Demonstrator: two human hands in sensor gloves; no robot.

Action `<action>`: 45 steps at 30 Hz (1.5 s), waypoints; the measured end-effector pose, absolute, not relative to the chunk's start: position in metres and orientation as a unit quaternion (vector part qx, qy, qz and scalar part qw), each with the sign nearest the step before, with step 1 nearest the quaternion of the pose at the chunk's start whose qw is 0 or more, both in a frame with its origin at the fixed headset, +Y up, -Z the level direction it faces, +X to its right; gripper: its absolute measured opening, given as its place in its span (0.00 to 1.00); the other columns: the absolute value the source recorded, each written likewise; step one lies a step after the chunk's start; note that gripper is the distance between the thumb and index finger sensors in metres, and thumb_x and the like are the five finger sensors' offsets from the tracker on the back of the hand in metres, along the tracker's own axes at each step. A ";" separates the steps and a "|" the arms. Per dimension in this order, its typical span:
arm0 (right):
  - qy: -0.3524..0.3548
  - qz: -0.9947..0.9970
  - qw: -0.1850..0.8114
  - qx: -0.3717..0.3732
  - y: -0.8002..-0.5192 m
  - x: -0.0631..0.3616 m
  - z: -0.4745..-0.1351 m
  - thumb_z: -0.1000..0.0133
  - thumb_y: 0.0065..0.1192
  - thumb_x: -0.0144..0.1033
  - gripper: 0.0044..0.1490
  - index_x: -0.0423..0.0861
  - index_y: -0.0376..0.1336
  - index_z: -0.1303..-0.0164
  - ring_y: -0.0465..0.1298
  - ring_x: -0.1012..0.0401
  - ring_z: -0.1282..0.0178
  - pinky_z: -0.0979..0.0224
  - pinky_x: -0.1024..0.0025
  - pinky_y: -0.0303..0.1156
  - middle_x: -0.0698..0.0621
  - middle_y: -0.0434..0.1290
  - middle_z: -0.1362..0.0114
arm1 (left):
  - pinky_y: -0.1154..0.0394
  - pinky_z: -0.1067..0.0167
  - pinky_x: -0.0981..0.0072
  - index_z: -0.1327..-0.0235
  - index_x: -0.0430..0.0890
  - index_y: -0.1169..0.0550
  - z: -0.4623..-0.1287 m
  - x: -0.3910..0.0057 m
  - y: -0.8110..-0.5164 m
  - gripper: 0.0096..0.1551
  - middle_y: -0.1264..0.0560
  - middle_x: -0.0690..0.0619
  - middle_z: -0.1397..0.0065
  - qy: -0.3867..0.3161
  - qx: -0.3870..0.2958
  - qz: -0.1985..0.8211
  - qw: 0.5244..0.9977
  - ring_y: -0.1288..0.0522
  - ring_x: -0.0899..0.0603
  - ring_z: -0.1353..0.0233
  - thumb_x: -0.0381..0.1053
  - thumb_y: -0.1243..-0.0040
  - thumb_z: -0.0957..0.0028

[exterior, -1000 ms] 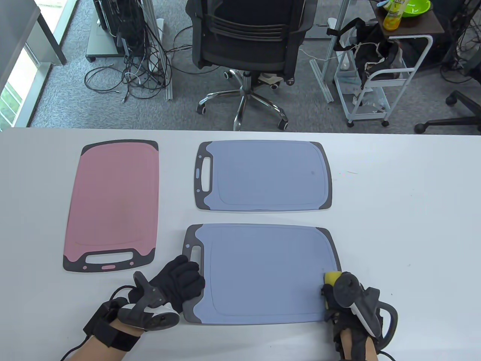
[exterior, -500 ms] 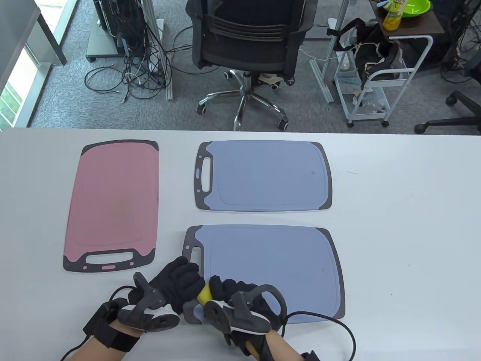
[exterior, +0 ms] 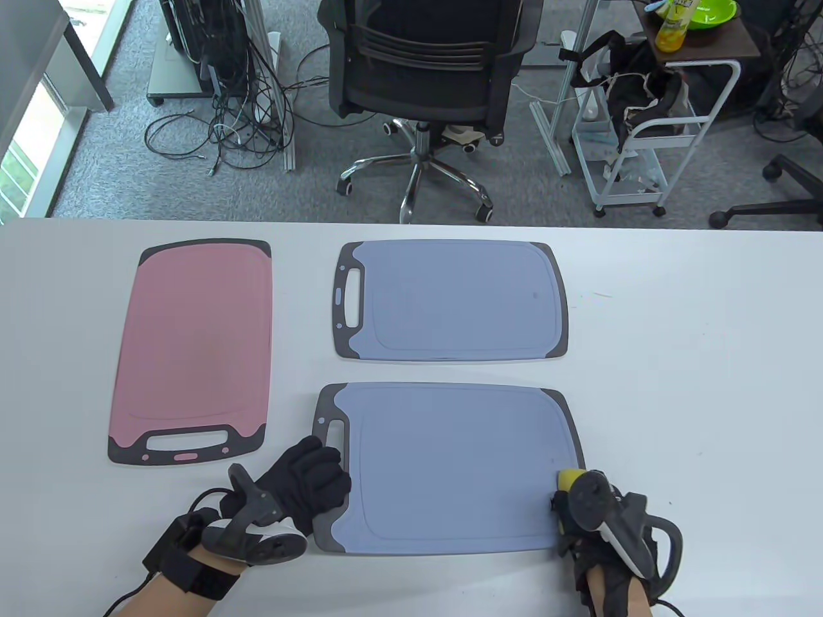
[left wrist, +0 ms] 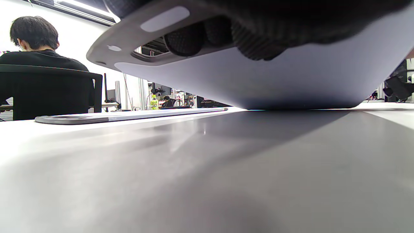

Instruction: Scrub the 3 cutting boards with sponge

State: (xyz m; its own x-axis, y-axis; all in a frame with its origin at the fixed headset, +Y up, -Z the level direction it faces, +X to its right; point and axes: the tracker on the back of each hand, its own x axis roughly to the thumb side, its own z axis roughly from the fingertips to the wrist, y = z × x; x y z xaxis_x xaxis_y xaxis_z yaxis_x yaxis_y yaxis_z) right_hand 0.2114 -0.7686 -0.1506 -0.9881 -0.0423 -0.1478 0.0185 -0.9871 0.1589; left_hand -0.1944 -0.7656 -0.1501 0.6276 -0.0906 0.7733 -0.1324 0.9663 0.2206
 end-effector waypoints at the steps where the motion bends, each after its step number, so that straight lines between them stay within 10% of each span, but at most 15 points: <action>1: -0.088 -0.996 -0.005 0.009 -0.766 0.191 -0.155 0.45 0.55 0.60 0.47 0.37 0.59 0.25 0.79 0.55 0.51 0.43 0.55 0.75 0.44 0.73 0.40 | 0.37 0.22 0.41 0.35 0.56 0.33 -0.149 -0.194 -0.766 0.23 0.29 0.59 0.31 -0.433 0.131 0.009 0.892 0.29 0.45 0.22 0.55 0.34 0.36; 10: -0.032 -0.954 -0.004 -0.298 -0.733 -0.019 -0.126 0.46 0.55 0.62 0.48 0.41 0.59 0.24 0.78 0.56 0.50 0.42 0.56 0.75 0.45 0.72 0.39 | 0.36 0.22 0.42 0.35 0.56 0.32 -0.150 -0.194 -0.766 0.23 0.28 0.59 0.31 -0.432 0.130 0.010 0.892 0.29 0.45 0.22 0.55 0.33 0.37; 14: -0.043 -0.969 -0.012 -0.245 -0.738 0.009 -0.134 0.46 0.55 0.62 0.47 0.43 0.58 0.23 0.78 0.57 0.50 0.42 0.56 0.75 0.47 0.72 0.38 | 0.36 0.22 0.42 0.35 0.57 0.33 -0.150 -0.195 -0.765 0.23 0.28 0.59 0.31 -0.431 0.129 0.011 0.893 0.29 0.46 0.22 0.56 0.33 0.37; 25: -0.100 -0.980 -0.061 0.159 -0.778 0.248 -0.141 0.46 0.57 0.59 0.47 0.40 0.59 0.24 0.78 0.54 0.51 0.44 0.53 0.75 0.44 0.73 0.39 | 0.38 0.22 0.42 0.35 0.57 0.33 -0.153 -0.196 -0.766 0.23 0.29 0.59 0.31 -0.430 0.123 0.025 0.894 0.30 0.46 0.21 0.55 0.34 0.36; 30: -0.079 -0.996 -0.029 0.012 -0.766 0.189 -0.152 0.46 0.56 0.60 0.47 0.38 0.59 0.26 0.79 0.55 0.52 0.44 0.55 0.76 0.44 0.73 0.41 | 0.38 0.22 0.41 0.35 0.57 0.33 -0.152 -0.195 -0.766 0.23 0.29 0.59 0.31 -0.430 0.124 0.023 0.894 0.30 0.45 0.21 0.55 0.34 0.37; 38: -0.035 -0.949 -0.003 -0.312 -0.731 -0.025 -0.118 0.46 0.54 0.62 0.48 0.41 0.59 0.24 0.78 0.57 0.50 0.42 0.56 0.75 0.46 0.72 0.39 | 0.37 0.22 0.41 0.35 0.56 0.33 -0.152 -0.196 -0.766 0.23 0.29 0.59 0.31 -0.428 0.125 0.021 0.895 0.30 0.45 0.21 0.55 0.33 0.37; 45: -0.061 -0.983 0.015 -0.170 -0.745 0.058 -0.136 0.46 0.54 0.62 0.47 0.43 0.58 0.23 0.78 0.56 0.49 0.42 0.56 0.75 0.47 0.72 0.38 | 0.38 0.22 0.41 0.35 0.57 0.33 -0.153 -0.196 -0.766 0.23 0.29 0.59 0.31 -0.426 0.122 0.024 0.896 0.30 0.46 0.21 0.55 0.33 0.37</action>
State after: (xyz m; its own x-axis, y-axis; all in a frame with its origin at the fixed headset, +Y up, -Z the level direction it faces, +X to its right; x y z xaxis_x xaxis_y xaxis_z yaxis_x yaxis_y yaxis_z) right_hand 0.0580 -0.7446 -0.1357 -0.9417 -0.0094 0.3364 0.0506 -0.9922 0.1141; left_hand -0.1961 -0.7659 -0.1533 0.6354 -0.0603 0.7698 -0.1475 0.9691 0.1976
